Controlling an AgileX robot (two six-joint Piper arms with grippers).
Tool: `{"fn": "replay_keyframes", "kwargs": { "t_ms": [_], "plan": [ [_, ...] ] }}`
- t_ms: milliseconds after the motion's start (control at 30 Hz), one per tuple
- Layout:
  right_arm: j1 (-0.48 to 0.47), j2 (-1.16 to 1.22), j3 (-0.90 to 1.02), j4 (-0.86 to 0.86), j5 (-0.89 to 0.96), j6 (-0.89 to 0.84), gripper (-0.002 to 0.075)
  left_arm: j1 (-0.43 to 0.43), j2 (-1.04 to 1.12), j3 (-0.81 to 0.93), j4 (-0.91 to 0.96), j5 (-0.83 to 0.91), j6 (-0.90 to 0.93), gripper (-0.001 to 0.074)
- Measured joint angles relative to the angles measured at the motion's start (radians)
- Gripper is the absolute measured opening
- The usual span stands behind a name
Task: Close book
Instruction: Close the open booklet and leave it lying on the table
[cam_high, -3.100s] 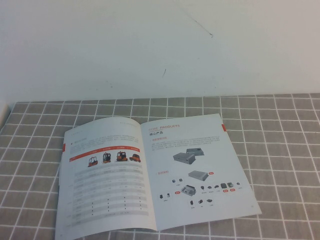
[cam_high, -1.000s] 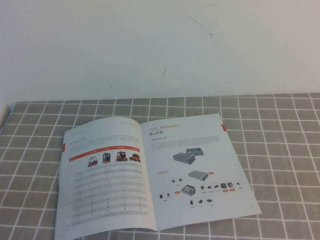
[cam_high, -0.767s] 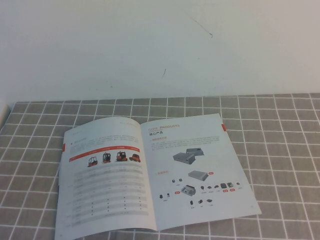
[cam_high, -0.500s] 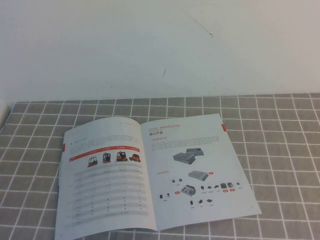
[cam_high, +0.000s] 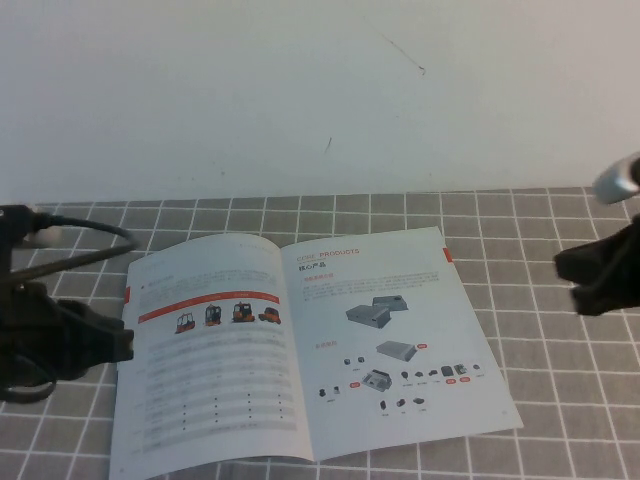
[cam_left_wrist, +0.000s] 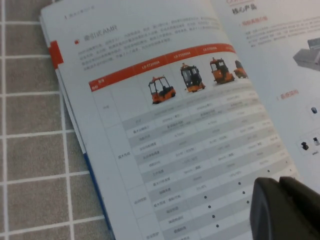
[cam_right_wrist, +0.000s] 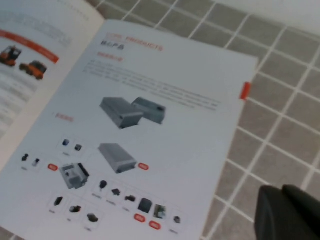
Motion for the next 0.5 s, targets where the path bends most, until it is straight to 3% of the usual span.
{"fn": "replay_keyframes", "kwargs": {
  "t_ms": [233,500],
  "plan": [
    [0.191,0.263,-0.098,0.038,-0.071,-0.056,-0.0003,0.000,0.207,-0.002,-0.052,-0.119,0.060,-0.0004],
    [0.224,0.427,-0.135,0.040,-0.098,-0.058,-0.0003,0.000,0.320,-0.002,-0.055,-0.234,0.064,-0.0003]
  ]
}}
